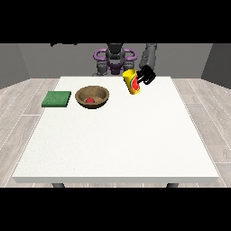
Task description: Pick the cup and pour the ball into the bowl, then pick the bowl and place it on the pad
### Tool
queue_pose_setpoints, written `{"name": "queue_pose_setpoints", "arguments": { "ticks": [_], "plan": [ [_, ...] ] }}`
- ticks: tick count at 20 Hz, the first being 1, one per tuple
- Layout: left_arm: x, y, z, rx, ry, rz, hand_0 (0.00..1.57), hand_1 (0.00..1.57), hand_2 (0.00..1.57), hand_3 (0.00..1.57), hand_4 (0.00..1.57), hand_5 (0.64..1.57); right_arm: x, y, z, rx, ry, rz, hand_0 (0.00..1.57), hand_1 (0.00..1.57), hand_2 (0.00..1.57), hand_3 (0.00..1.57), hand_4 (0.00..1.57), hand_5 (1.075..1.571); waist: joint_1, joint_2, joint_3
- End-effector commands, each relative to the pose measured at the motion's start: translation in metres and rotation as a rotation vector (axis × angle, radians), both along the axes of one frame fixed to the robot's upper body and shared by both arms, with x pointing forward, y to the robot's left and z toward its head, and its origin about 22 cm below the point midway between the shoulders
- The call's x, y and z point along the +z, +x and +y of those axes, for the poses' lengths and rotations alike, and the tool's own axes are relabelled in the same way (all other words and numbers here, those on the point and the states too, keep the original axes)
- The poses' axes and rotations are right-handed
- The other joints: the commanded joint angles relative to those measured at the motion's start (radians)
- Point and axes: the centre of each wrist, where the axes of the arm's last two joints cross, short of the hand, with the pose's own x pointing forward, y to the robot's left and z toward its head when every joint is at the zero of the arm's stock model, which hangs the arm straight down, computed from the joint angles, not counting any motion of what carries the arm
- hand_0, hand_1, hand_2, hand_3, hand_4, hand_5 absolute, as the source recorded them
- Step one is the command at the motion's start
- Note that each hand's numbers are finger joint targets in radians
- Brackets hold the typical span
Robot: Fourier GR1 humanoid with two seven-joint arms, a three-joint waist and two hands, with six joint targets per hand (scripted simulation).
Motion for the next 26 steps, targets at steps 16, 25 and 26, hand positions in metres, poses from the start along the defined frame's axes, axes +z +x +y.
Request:
{"name": "queue_pose_setpoints", "arguments": {
  "ticks": [16,25,26],
  "plan": [
    [0.106,0.011,0.167,-0.521,-0.723,-0.212,0.0,0.0,0.0,0.0,0.0,1.537,-0.001,-0.003,0.046,-0.059,0.027,-0.07,0.0,0.0,0.0,0.0,0.48,1.569,0.106,0.232,0.0152],
    [0.227,0.015,0.193,-0.49,-0.566,-0.221,0.0,0.0,0.0,0.0,0.0,1.522,-0.073,0.033,0.053,-0.044,0.12,0.044,0.0,0.0,0.0,0.0,0.4,1.569,0.095,0.246,0.017],
    [0.231,0.017,0.183,-0.522,-0.546,-0.222,0.0,0.0,0.0,0.0,0.0,1.523,-0.082,0.043,0.042,-0.056,0.136,0.01,0.0,0.0,0.0,0.0,0.42,1.57,0.116,0.28,0.0176]
  ]
}}
